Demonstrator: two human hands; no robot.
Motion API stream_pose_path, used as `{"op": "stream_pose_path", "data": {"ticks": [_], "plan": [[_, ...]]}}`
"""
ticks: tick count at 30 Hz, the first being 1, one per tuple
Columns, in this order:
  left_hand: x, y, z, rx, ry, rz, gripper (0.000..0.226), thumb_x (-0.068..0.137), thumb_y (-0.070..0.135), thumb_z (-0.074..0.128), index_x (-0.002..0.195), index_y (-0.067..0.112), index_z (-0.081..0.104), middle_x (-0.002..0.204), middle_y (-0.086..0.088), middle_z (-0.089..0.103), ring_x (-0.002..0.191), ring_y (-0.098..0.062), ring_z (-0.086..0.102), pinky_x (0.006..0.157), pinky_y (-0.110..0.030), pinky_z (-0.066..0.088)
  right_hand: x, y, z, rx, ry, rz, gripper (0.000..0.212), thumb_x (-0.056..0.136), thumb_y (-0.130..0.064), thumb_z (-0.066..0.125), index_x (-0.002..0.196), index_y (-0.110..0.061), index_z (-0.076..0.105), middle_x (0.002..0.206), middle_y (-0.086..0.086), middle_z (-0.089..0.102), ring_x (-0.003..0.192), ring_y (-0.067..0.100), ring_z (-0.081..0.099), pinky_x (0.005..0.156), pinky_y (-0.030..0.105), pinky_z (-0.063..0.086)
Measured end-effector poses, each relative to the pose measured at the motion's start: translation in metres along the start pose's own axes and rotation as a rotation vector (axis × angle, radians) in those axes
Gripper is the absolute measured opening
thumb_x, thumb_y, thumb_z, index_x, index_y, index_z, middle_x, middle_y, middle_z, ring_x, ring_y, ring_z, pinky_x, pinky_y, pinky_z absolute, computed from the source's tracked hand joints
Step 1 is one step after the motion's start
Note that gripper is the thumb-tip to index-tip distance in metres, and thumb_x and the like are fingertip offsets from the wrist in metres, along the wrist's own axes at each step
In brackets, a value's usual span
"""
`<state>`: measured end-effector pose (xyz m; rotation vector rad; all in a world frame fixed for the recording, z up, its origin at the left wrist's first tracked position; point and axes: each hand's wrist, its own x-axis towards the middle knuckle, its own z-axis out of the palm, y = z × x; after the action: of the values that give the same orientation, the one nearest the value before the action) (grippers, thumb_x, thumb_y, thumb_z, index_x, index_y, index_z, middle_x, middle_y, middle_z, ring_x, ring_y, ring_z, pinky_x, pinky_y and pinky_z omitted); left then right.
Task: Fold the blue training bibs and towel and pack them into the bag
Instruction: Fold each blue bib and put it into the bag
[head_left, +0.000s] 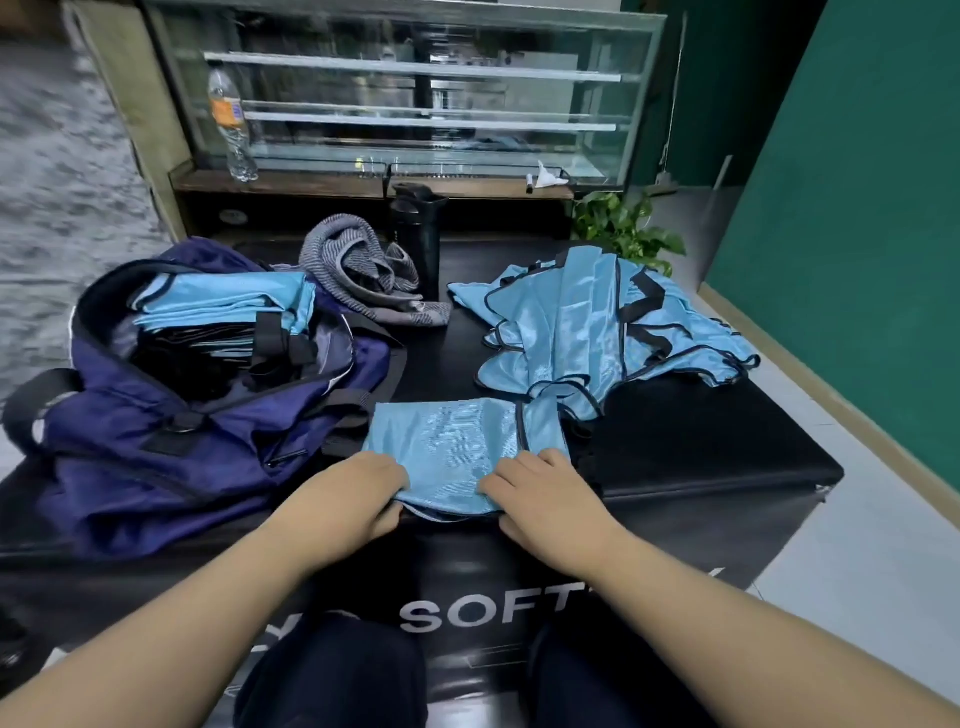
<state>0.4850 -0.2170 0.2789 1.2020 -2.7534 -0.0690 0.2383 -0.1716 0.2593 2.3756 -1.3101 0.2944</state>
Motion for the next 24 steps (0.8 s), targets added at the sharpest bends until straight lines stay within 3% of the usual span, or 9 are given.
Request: {"op": "stream_pose_path", "data": {"ticks": [1,3,6,9,11,13,17,20,24], "plan": [[-0.002,0.007,-0.002,0.011,-0.060,-0.029,0.052,0.072,0.049,0.020,0.089,0.018,0.059,0.091,0.001,0.061,0.089,-0.022,0.057,0.076,-0.031,0.043,0.000,0.006,0.000,-0.011,0.028,-0.055,0.024,0.069,-0.021,0.048,0.089,-0.023,0.061,0.076,-0.005,0.054,0.070,0.018,0.054,0.069,0.030,0.031],[-0.002,0.020,-0.001,0.058,-0.129,-0.020,0.042,0.081,0.050,0.028,0.092,0.021,0.056,0.097,0.003,0.062,0.092,-0.021,0.057,0.071,-0.028,0.037,0.005,0.017,-0.001,-0.031,0.063,-0.148,0.026,0.072,-0.017,0.039,0.090,-0.023,0.057,0.075,-0.005,0.053,0.072,0.019,0.050,0.074,0.032,0.031],[0.001,0.047,-0.004,-0.067,-0.220,0.010,0.023,0.091,0.042,0.048,0.086,0.020,0.049,0.090,0.000,0.059,0.087,-0.020,0.052,0.063,-0.022,0.028,0.016,0.031,-0.001,-0.059,0.103,-0.144,0.015,0.073,-0.013,0.048,0.074,-0.022,0.059,0.074,-0.002,0.052,0.075,0.019,0.040,0.068,0.031,0.025],[0.007,0.060,-0.002,-0.204,-0.246,0.083,0.050,0.083,0.064,0.039,0.087,0.019,0.057,0.084,0.004,0.058,0.081,-0.010,0.048,0.073,-0.021,0.034,0.021,0.038,0.004,0.121,0.033,0.000,0.009,0.066,-0.008,0.067,0.068,-0.012,0.060,0.073,0.005,0.050,0.069,0.024,0.046,0.057,0.029,0.028],[0.011,0.057,-0.001,-0.296,-0.208,0.125,0.054,0.081,0.069,0.032,0.092,0.027,0.063,0.089,0.012,0.059,0.087,-0.002,0.047,0.084,-0.018,0.036,0.016,0.041,0.007,0.244,-0.103,0.098,0.017,0.072,-0.008,0.058,0.085,-0.008,0.069,0.084,0.009,0.058,0.074,0.031,0.058,0.056,0.030,0.043],[0.013,0.044,-0.003,-0.353,-0.114,0.149,0.044,0.087,0.061,0.034,0.097,0.030,0.063,0.094,0.017,0.058,0.093,0.001,0.047,0.090,-0.022,0.038,0.007,0.043,0.009,0.293,-0.173,0.123,0.043,0.074,-0.009,0.042,0.108,-0.009,0.069,0.101,0.009,0.064,0.086,0.033,0.062,0.065,0.037,0.053],[0.006,0.004,0.000,-0.240,0.030,0.144,0.027,0.089,0.031,0.038,0.105,0.033,0.060,0.112,0.016,0.059,0.109,-0.004,0.050,0.094,-0.030,0.040,-0.018,0.041,0.001,0.206,-0.109,0.110,0.056,0.069,-0.022,0.038,0.118,-0.018,0.065,0.119,-0.003,0.062,0.101,0.021,0.054,0.076,0.033,0.047],[-0.007,-0.023,0.009,-0.246,0.073,0.069,0.043,0.077,0.017,0.034,0.109,0.037,0.055,0.126,0.020,0.054,0.122,-0.002,0.045,0.101,-0.020,0.033,-0.031,0.031,0.004,0.249,-0.103,0.020,0.056,0.069,-0.026,0.047,0.124,-0.024,0.056,0.136,-0.005,0.052,0.119,0.018,0.044,0.093,0.030,0.032],[-0.016,-0.029,0.017,-0.585,0.103,-0.124,0.068,0.076,-0.016,0.042,0.099,0.044,0.063,0.125,0.042,0.047,0.121,0.017,0.042,0.100,-0.002,0.025,-0.031,0.012,0.024,0.258,-0.082,-0.080,0.051,0.079,-0.016,0.041,0.129,-0.027,0.048,0.139,-0.002,0.051,0.130,0.020,0.043,0.105,0.032,0.028]]}}
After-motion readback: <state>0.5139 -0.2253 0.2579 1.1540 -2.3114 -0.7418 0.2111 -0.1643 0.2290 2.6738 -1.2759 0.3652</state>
